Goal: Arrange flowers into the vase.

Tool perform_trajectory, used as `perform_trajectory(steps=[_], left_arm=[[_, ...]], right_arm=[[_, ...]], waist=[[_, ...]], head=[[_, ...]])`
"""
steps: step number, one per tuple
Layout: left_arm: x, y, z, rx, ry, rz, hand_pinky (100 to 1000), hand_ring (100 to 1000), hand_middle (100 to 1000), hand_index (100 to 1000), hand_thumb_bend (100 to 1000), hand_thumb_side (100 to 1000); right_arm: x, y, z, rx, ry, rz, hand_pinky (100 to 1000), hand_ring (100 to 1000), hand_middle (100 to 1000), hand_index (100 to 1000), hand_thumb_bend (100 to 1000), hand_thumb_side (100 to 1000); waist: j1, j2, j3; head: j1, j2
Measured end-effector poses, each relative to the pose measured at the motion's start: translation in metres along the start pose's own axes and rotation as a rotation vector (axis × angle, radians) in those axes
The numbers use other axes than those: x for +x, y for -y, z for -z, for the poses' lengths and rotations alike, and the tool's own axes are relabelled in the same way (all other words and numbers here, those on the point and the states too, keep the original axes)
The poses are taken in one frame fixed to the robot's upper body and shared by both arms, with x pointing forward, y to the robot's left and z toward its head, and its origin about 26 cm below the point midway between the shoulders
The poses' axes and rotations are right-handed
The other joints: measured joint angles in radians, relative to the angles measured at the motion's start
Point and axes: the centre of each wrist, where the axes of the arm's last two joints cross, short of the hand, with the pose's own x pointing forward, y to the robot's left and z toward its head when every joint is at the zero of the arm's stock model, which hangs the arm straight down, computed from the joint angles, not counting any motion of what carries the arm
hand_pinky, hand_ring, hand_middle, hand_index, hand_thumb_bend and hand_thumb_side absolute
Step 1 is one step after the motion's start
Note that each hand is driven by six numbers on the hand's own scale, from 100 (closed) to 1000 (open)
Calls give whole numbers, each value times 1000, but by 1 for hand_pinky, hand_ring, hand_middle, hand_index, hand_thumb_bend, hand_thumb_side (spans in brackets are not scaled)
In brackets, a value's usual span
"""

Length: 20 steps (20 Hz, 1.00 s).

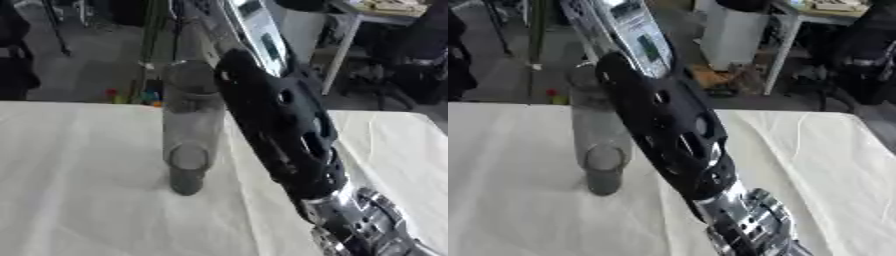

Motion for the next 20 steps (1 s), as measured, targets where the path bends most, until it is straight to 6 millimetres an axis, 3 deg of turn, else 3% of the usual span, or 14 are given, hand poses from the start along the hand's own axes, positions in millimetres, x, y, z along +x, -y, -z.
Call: perform_trajectory(steps=[20], left_arm=[[-1,2,-1,-6,5,1,853,799,865,914,100,847]], right_arm=[[-5,17,-5,160,60,-33,229,100,100,1000,100,100]], waist=[[20,11,-14]], head=[[-12,-24]])
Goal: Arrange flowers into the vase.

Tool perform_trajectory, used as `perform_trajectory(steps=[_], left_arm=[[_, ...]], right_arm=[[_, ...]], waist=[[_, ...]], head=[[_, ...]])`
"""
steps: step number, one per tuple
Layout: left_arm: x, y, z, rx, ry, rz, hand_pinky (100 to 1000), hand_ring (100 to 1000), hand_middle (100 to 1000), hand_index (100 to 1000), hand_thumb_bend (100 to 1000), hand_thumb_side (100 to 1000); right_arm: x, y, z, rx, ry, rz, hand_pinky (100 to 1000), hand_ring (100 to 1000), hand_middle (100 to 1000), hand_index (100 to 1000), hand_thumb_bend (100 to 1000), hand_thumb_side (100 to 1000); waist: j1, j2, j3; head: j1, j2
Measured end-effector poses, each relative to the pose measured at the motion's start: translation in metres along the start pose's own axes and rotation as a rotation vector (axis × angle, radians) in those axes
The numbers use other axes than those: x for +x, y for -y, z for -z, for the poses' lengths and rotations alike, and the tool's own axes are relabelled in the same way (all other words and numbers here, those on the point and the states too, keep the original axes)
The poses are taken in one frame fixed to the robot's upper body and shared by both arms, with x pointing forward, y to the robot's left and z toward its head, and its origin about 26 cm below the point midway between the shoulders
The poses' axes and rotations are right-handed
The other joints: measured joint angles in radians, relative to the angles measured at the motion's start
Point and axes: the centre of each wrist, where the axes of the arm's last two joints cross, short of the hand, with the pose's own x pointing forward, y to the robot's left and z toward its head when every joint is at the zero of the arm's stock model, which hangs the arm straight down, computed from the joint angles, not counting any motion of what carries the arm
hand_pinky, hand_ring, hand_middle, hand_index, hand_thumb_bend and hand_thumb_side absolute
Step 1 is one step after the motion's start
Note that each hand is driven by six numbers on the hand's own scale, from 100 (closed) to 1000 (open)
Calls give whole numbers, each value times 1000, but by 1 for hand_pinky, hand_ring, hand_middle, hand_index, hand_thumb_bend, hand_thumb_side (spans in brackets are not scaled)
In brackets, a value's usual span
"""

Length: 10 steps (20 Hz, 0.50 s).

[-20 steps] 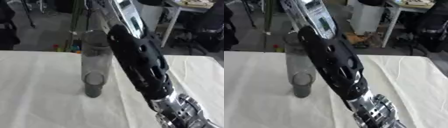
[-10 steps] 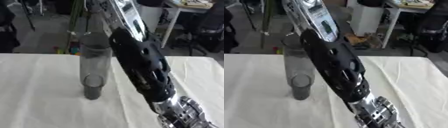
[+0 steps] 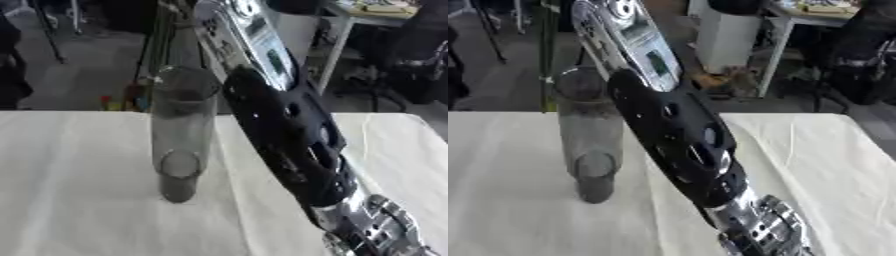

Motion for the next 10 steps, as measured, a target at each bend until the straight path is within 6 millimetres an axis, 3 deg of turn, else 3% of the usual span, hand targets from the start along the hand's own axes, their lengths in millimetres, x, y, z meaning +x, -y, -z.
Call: perform_trajectory(steps=[5,10], left_arm=[[0,0,0,-5,-1,0,854,798,865,914,100,847],[0,0,-1,-5,-2,0,854,798,866,914,100,846]], right_arm=[[1,3,9,-13,3,-12,223,100,100,1000,100,100],[6,15,17,-15,39,-62,232,100,100,1000,100,100]], waist=[[1,1,0],[-3,0,2]], head=[[-7,0],[-61,-14]])
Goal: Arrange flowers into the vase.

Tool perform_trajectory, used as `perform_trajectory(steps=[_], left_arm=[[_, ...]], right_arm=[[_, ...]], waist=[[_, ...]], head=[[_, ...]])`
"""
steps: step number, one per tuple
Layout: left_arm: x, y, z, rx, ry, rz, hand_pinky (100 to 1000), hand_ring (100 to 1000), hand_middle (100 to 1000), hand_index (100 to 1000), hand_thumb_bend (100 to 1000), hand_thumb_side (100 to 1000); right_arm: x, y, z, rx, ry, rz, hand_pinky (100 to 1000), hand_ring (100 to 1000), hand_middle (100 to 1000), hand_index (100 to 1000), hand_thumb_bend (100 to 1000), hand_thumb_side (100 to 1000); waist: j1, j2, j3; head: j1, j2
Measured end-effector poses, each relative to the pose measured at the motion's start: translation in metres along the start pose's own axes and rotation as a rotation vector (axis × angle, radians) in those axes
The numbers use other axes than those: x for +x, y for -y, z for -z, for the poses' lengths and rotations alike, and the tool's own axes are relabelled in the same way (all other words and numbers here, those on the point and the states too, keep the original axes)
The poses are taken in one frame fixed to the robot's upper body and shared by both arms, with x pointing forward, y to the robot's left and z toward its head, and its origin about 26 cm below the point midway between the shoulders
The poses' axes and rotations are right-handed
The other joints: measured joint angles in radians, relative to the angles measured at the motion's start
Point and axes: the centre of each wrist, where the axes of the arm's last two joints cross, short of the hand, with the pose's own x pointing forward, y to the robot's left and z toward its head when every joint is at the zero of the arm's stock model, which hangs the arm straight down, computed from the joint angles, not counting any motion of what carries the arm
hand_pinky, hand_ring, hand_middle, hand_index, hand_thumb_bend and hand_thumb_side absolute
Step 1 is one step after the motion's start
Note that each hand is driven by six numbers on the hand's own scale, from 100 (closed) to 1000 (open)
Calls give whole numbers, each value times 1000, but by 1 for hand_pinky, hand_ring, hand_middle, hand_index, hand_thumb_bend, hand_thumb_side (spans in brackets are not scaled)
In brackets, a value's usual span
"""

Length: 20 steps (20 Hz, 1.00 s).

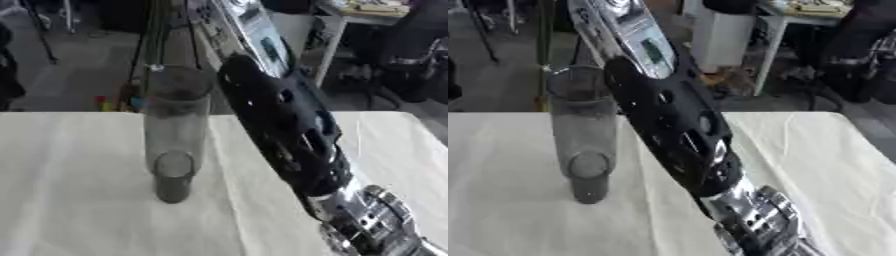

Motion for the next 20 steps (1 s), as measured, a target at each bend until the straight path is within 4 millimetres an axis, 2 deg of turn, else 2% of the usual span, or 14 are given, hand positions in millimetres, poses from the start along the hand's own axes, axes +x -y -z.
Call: perform_trajectory(steps=[6,20], left_arm=[[0,0,0,-2,0,2,855,798,866,915,100,846],[-1,1,-1,-10,2,1,857,801,869,916,100,845]], right_arm=[[1,20,1,15,15,-76,233,100,100,1000,100,100],[-5,46,-6,29,2,-144,244,100,100,1000,100,100]], waist=[[-3,0,-3],[8,7,-9]], head=[[-29,-13],[-16,-20]])
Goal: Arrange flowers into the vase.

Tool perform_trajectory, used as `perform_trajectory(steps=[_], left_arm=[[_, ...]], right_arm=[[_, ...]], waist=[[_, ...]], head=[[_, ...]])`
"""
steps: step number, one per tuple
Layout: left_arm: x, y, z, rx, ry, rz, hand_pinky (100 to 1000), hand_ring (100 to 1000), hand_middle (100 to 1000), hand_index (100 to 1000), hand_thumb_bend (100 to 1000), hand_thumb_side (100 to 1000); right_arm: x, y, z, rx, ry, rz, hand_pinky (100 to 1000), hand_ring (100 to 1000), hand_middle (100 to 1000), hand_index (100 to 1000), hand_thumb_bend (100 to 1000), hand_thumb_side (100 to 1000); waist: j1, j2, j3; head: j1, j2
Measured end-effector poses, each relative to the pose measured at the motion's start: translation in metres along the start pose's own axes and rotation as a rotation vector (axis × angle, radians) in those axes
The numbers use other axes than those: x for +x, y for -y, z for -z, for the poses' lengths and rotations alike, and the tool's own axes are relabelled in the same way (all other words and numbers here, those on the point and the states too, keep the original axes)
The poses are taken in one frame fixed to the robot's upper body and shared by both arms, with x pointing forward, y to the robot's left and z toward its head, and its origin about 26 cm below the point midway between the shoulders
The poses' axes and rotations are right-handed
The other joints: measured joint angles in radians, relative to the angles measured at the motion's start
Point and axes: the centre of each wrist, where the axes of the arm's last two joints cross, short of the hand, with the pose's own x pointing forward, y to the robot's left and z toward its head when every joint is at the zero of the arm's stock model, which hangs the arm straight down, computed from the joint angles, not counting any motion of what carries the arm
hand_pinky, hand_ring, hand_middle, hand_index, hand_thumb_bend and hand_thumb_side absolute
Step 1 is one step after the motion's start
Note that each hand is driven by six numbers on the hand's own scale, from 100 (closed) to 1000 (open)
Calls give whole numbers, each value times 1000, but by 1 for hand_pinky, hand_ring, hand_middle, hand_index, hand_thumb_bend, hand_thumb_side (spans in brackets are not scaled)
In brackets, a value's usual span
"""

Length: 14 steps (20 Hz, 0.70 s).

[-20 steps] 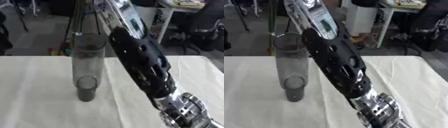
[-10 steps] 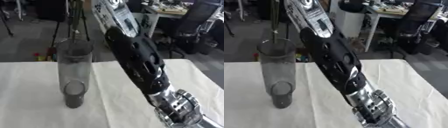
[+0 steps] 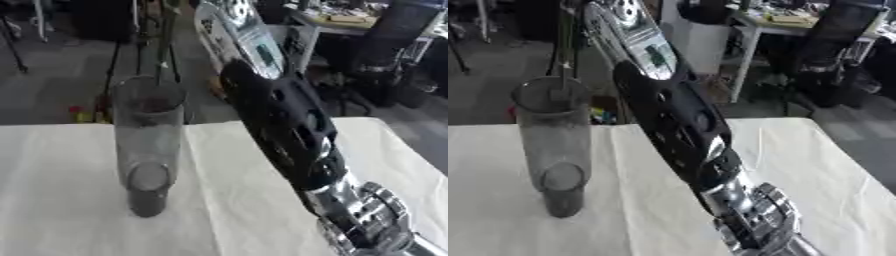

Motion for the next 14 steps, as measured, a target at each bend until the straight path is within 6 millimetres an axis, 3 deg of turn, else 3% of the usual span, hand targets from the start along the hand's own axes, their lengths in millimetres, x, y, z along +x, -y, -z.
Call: perform_trajectory(steps=[14], left_arm=[[0,0,-1,0,-3,8,858,802,871,916,100,846]], right_arm=[[-5,12,-9,61,-32,-62,262,100,100,1000,100,100]], waist=[[6,10,-14]], head=[[27,6]])
